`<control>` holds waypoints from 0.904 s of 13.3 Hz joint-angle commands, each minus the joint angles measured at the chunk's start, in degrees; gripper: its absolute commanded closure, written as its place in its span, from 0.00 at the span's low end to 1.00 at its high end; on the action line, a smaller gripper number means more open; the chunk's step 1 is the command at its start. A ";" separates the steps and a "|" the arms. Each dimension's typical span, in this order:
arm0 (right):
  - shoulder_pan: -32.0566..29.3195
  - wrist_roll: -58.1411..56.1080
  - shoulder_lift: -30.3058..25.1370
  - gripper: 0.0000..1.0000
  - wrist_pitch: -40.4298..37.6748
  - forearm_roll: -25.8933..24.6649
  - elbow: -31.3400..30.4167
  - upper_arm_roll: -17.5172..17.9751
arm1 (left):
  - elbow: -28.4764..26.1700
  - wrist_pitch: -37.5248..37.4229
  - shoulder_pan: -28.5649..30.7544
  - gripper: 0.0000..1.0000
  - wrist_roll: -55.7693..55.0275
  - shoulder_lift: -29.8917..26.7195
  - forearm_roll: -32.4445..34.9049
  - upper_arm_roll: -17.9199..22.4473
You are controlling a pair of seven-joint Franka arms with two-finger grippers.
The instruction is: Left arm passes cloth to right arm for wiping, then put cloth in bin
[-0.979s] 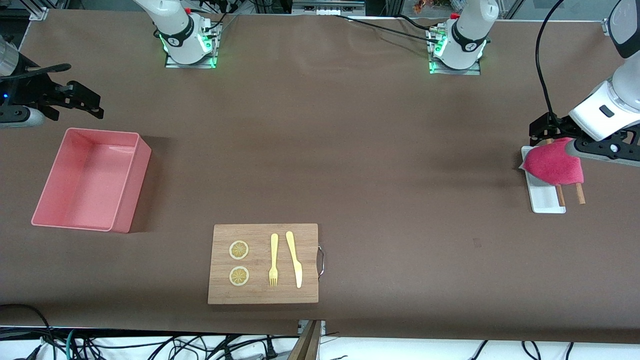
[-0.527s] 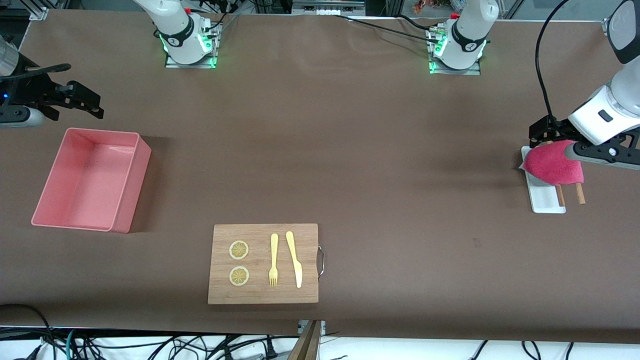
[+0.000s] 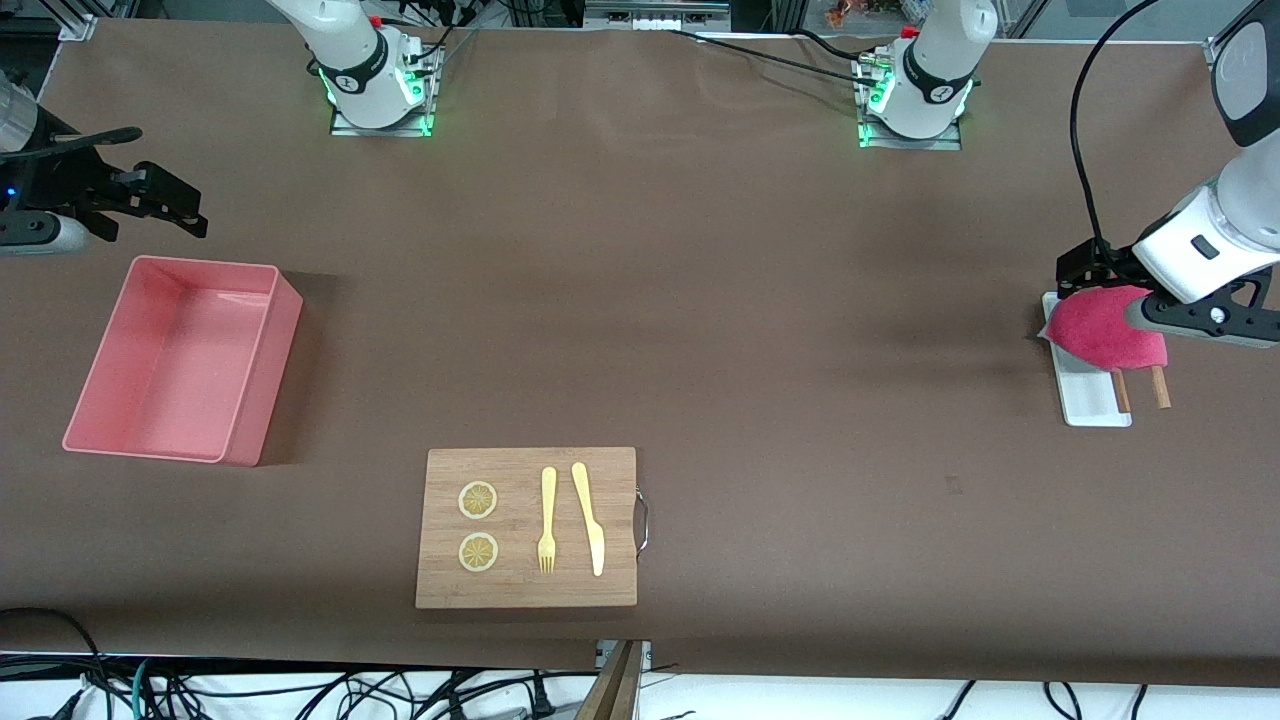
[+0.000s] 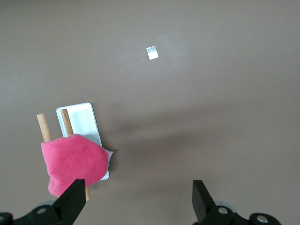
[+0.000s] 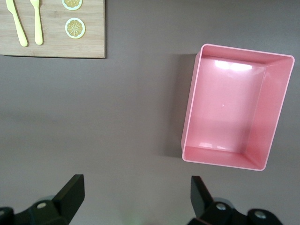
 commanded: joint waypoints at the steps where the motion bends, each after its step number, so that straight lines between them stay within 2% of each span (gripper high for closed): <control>1: -0.20 -0.73 0.14 0.00 -0.48 -0.11 0.97 0.29 | 1.46 -2.04 0.44 0.00 0.48 0.79 -0.33 0.00; 4: -0.20 -0.91 0.14 0.00 -0.48 -0.20 0.97 0.29 | 1.46 -4.76 0.62 0.00 0.48 1.93 1.06 -0.09; 6: -0.11 -0.91 0.14 0.00 -0.48 -0.28 0.97 0.29 | 0.93 -5.91 0.09 0.00 -0.13 3.33 6.07 -0.44; 9: -0.20 -1.00 0.14 0.00 -0.48 -0.37 0.97 0.29 | 0.67 -5.48 0.61 0.00 -1.36 7.20 10.11 -0.35; 12: -0.11 -0.82 0.14 0.00 -0.48 -0.29 0.97 0.29 | -1.52 -5.04 -0.26 0.00 -10.82 9.14 16.08 -0.70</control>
